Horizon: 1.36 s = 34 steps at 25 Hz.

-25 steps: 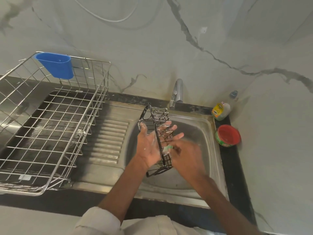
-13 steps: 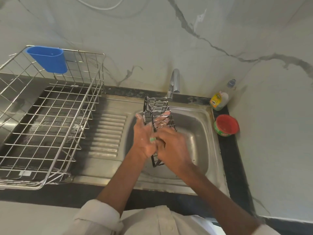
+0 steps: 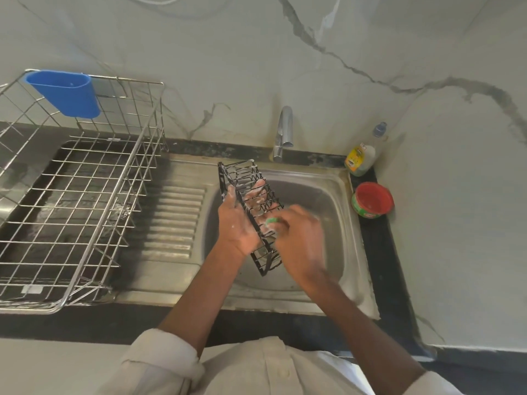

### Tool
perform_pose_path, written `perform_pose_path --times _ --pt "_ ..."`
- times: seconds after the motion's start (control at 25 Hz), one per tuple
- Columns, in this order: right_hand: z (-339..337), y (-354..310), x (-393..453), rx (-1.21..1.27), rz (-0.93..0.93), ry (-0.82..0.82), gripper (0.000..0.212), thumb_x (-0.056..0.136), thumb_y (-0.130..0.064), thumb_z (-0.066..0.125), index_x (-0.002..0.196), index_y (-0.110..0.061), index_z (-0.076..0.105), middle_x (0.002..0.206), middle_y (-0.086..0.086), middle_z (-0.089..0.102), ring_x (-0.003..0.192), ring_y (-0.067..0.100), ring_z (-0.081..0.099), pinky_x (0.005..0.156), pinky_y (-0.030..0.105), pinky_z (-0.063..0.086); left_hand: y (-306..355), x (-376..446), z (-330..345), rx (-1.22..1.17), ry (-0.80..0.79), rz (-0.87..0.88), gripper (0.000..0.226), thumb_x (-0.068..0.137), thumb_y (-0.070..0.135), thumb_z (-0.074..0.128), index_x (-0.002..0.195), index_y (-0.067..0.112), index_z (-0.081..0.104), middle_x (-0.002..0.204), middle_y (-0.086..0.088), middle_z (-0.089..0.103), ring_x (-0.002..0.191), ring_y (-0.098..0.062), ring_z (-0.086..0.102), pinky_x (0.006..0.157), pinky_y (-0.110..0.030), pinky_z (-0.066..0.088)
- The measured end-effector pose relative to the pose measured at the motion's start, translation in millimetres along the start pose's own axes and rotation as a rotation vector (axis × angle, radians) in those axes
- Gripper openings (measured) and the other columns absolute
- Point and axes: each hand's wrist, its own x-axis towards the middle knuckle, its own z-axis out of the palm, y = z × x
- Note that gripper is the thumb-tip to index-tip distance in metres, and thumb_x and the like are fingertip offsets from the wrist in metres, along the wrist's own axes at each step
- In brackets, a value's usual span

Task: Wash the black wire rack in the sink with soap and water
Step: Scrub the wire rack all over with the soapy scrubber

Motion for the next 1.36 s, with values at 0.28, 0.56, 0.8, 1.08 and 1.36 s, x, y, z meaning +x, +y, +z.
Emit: perform_pose_path --times 0.28,0.56,0.8,1.08,1.36 --pt "-5 -19 -13 -0.06 -0.183 -0.149 0.025 0.088 0.0 0.07 0.094 -0.021 0.08 0.103 -0.008 0.074 0.094 0.012 0.058 0.072 0.03 0.054 -9 -8 -5 -0.064 -0.087 -0.127 0.11 0.093 0.092 0.027 0.145 0.001 0.058 0.126 -0.021 0.066 0.097 -0.029 0.071 0.078 -0.035 0.061" --pt "-21 16 -34 -0.113 0.083 0.065 0.022 0.088 -0.004 0.072 0.095 -0.024 0.078 0.097 -0.008 0.071 0.08 0.019 0.066 0.06 0.03 0.05 -16 -4 1 -0.183 -0.05 -0.077 0.065 0.106 0.061 0.051 0.137 0.005 0.062 0.122 -0.021 0.063 0.118 -0.047 0.058 0.089 -0.078 0.055" --pt "-23 17 -22 -0.138 0.102 0.124 0.018 0.087 -0.005 0.07 0.093 -0.021 0.073 0.099 -0.002 0.069 0.091 0.023 0.064 0.063 0.034 0.053 -16 10 -7 -0.144 0.01 -0.036 0.06 0.111 0.057 0.04 0.134 0.011 0.071 0.134 -0.023 0.064 0.121 -0.048 0.063 0.08 -0.064 0.063" --pt "-16 9 12 -0.16 0.193 0.1 0.018 0.089 -0.005 0.067 0.101 -0.017 0.073 0.103 -0.002 0.066 0.096 0.018 0.061 0.074 0.032 0.053 -18 3 0 -0.026 -0.048 -0.022 0.062 0.109 0.061 0.04 0.138 0.016 0.071 0.129 -0.018 0.07 0.104 -0.039 0.072 0.076 -0.053 0.065" --pt "-11 0 55 -0.093 0.048 0.037 0.022 0.093 -0.005 0.07 0.105 -0.02 0.079 0.103 -0.005 0.072 0.091 0.012 0.059 0.082 0.037 0.059 -14 -5 13 0.13 -0.115 -0.042 0.071 0.104 0.072 0.036 0.126 0.018 0.077 0.127 -0.016 0.074 0.105 -0.032 0.077 0.087 -0.048 0.061"
